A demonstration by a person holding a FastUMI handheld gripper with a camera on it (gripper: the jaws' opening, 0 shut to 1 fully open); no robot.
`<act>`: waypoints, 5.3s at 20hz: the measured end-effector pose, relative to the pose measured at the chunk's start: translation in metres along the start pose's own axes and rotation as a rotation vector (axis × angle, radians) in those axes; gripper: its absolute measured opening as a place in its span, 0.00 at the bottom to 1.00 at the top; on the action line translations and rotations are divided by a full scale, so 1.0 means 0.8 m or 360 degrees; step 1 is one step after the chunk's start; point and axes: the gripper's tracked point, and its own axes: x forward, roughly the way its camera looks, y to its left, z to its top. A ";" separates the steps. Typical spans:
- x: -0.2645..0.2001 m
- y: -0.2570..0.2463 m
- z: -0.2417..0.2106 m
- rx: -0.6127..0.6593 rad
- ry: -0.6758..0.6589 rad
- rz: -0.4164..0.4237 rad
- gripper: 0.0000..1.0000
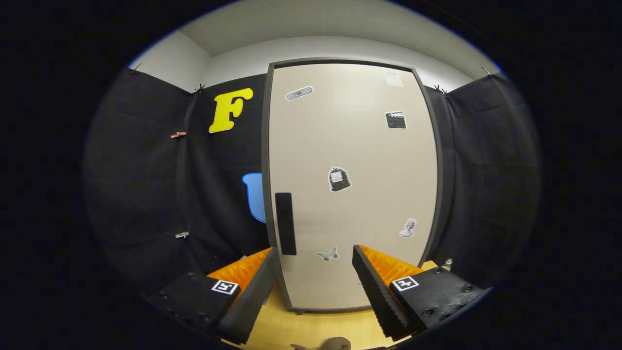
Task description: Open the shoe cabinet door, grab the shoes and put them into the shoe cabinet, then close the shoe cabinet door.
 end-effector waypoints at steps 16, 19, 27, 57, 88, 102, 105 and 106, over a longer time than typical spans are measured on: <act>0.173 0.038 -0.031 -0.0004 0.0054 -0.0107 0.96; 0.176 0.031 -0.027 -0.0011 0.0021 -0.0158 0.74; 0.176 0.044 -0.027 -0.0032 -0.0001 -0.0140 0.34; 0.007 0.010 -0.001 -0.0006 0.0142 0.0316 0.26; -0.168 -0.211 0.039 0.0001 0.0163 -0.0004 0.25; -0.186 -0.118 -0.024 0.0007 0.0274 0.0215 0.24; -0.173 -0.087 -0.068 0.0014 0.0402 0.0302 0.24; -0.169 -0.078 -0.082 0.0018 0.0433 0.0319 0.24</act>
